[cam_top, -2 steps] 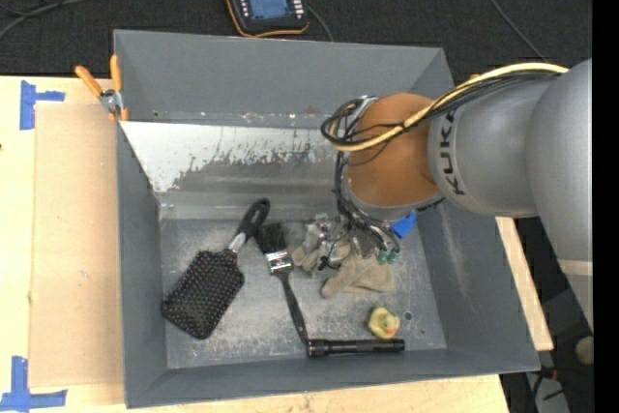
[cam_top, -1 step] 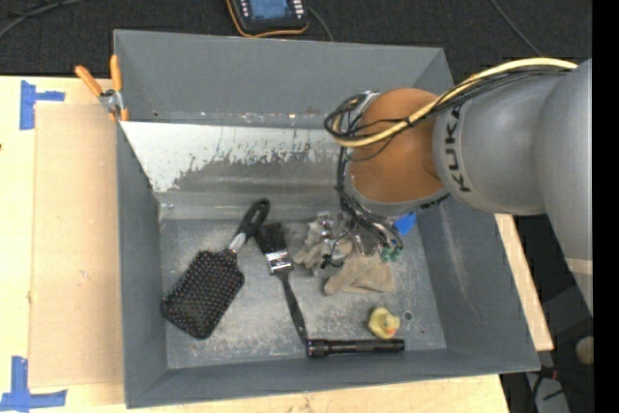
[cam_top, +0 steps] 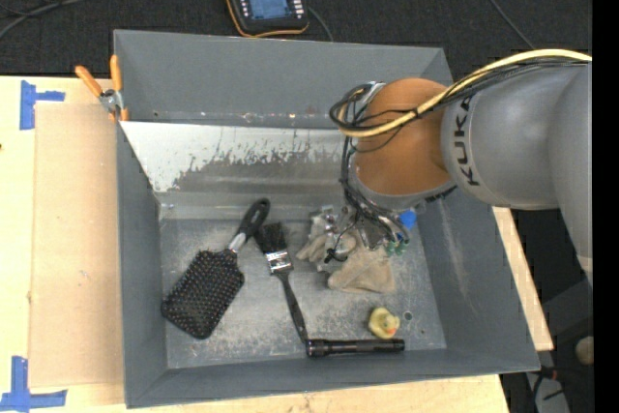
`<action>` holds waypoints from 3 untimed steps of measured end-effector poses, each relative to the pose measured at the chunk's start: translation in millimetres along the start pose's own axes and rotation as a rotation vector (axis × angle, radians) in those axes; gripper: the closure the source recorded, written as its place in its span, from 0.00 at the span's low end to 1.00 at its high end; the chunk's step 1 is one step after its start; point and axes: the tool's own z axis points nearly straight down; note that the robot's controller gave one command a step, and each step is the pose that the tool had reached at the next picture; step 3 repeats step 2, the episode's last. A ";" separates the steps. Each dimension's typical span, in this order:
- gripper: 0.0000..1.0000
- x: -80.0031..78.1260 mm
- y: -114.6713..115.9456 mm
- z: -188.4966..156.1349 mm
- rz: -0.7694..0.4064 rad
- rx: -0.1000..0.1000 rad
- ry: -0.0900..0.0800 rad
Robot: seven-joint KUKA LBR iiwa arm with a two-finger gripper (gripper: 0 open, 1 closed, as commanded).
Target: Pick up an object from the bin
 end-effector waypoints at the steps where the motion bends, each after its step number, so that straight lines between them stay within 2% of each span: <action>1: 1.00 -0.4 0.4 -23.1 0.000 0.000 -0.001; 2: 1.00 0.2 1.2 -58.0 0.001 0.000 0.002; 3: 1.00 0.2 1.2 -58.0 0.001 0.000 0.002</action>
Offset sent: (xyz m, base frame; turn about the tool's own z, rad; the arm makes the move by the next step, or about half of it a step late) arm 0.0003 0.0002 0.0728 0.0000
